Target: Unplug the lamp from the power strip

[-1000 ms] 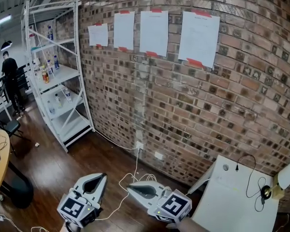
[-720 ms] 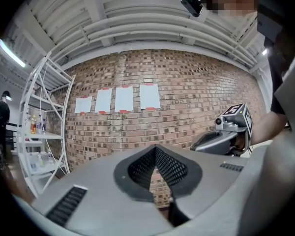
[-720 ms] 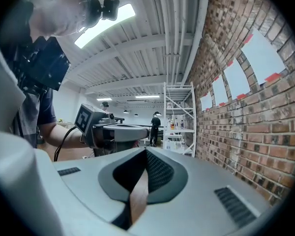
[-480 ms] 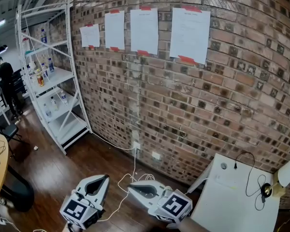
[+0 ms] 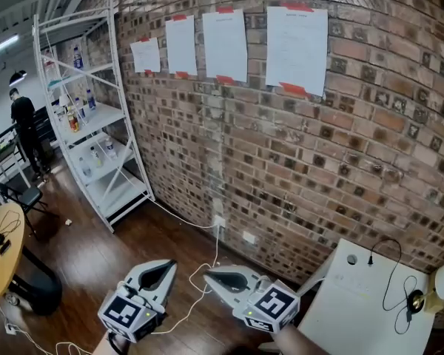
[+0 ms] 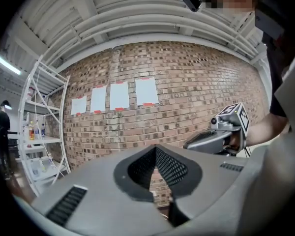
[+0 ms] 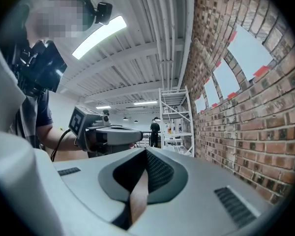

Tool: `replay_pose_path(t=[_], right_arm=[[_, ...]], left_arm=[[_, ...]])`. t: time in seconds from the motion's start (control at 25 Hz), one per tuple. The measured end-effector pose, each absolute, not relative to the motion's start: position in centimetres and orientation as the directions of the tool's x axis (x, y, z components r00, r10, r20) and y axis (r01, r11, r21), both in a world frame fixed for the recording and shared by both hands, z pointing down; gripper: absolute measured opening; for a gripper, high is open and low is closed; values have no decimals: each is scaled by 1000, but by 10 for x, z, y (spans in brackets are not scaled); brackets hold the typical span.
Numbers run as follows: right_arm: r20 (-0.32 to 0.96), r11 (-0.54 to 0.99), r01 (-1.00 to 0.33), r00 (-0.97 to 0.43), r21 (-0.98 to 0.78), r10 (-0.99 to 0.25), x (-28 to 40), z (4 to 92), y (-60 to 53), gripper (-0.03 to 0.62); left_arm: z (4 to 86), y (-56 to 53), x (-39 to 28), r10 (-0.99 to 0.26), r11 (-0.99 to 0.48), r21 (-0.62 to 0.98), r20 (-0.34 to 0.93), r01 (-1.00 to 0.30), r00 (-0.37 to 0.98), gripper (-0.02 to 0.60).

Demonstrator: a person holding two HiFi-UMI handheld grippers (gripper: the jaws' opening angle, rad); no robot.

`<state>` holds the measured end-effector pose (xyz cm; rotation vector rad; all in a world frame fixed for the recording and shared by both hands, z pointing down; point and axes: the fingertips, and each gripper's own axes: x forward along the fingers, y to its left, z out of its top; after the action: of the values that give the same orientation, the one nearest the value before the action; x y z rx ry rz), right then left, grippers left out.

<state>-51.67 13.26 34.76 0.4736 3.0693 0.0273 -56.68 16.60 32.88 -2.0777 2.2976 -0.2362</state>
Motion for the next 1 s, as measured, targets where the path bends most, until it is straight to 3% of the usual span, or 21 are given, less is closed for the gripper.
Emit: replay_pose_path(t=[1.0], right_arm=[[-5, 899, 437, -899, -26, 437, -553, 356, 127, 3]], left_arm=[[335, 154, -593, -970, 220, -105, 78, -970, -229, 15]])
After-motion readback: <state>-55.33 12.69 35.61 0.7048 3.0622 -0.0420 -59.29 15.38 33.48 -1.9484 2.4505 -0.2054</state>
